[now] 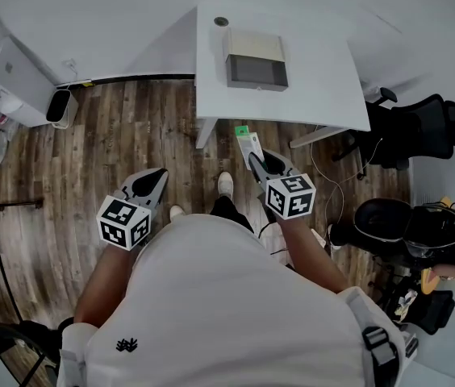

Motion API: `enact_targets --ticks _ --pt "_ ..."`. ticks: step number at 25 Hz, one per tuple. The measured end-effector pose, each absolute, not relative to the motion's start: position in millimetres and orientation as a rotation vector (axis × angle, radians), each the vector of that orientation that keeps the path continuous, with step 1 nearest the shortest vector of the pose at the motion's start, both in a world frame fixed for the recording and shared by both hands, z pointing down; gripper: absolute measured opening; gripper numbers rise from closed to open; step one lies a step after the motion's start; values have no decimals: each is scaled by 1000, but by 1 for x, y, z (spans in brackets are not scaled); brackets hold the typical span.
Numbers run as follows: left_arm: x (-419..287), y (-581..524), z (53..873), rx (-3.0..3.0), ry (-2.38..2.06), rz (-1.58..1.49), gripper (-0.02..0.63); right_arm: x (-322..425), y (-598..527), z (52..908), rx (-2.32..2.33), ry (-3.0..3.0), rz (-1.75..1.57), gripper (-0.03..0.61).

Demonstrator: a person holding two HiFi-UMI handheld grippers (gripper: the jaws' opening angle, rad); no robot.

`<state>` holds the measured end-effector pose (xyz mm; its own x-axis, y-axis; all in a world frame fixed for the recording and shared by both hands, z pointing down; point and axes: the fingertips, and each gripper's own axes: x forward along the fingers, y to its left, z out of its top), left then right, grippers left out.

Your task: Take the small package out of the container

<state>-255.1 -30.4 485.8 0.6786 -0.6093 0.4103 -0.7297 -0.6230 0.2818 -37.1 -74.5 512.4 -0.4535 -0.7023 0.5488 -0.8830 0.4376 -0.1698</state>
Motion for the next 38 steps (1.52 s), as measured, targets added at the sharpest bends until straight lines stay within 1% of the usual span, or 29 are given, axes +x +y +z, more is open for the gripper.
enact_targets --ticks 8,17,38 --pt "-254 -31 483 2453 -1048 337 8 -49 -76 498 1303 -2343 583 94" --pt "-260 -26 487 2444 -1064 349 8 -55 -76 496 1285 -2364 576 94" --pt "-264 -19 496 2407 -1058 394 8 -29 -90 497 1369 -2322 594 94"
